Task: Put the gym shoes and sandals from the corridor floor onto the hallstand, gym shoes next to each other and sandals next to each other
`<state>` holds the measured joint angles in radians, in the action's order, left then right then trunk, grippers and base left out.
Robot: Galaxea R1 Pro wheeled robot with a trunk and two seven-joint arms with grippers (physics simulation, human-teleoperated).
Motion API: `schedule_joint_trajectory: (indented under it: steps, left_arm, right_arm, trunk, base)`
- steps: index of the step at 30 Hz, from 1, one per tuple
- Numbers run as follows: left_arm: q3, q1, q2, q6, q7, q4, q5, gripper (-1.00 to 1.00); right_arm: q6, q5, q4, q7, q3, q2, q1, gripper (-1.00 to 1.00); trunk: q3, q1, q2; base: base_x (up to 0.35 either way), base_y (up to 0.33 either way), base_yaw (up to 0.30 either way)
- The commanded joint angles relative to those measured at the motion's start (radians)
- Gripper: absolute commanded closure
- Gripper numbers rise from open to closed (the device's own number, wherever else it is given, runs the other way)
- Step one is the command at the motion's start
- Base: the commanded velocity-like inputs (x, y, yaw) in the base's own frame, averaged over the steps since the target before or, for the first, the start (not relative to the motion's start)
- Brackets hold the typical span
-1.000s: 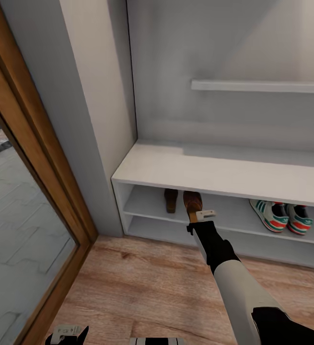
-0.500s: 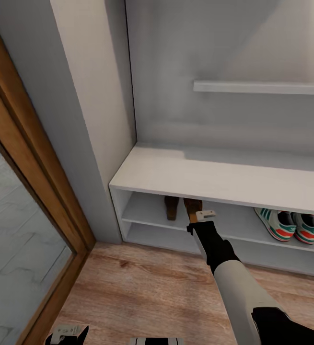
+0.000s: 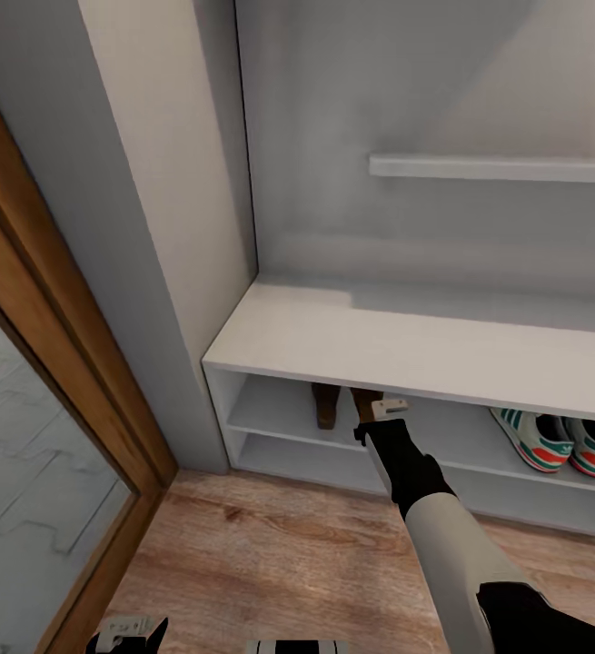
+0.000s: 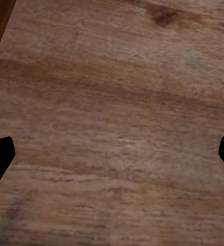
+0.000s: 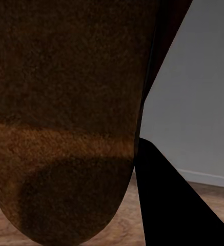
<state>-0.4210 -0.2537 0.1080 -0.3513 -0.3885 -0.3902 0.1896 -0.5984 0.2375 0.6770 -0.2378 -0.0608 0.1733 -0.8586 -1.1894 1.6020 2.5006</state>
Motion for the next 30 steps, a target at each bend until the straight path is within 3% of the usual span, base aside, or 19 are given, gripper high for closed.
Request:
schedule_joint_trajectory:
  steps: [1, 30]
  left_arm:
    - [-0.009, -0.001, -0.001, -0.005, -0.006, 0.001, 0.01, -1.0]
    - [-0.009, 0.0, -0.001, -0.006, -0.006, 0.001, 0.009, -1.0]
  right_arm:
    - [-0.004, 0.005, 0.001, -0.001, -0.004, 0.001, 0.0, 1.0]
    - [-0.004, 0.005, 0.001, -0.001, -0.004, 0.001, 0.0, 1.0]
  trunk:
    - [-0.001, 0.0, 0.0]
    - [-0.001, 0.0, 0.0]
  base:
    - [0.008, 0.0, 0.0]
    - [0.065, 0.0, 0.0]
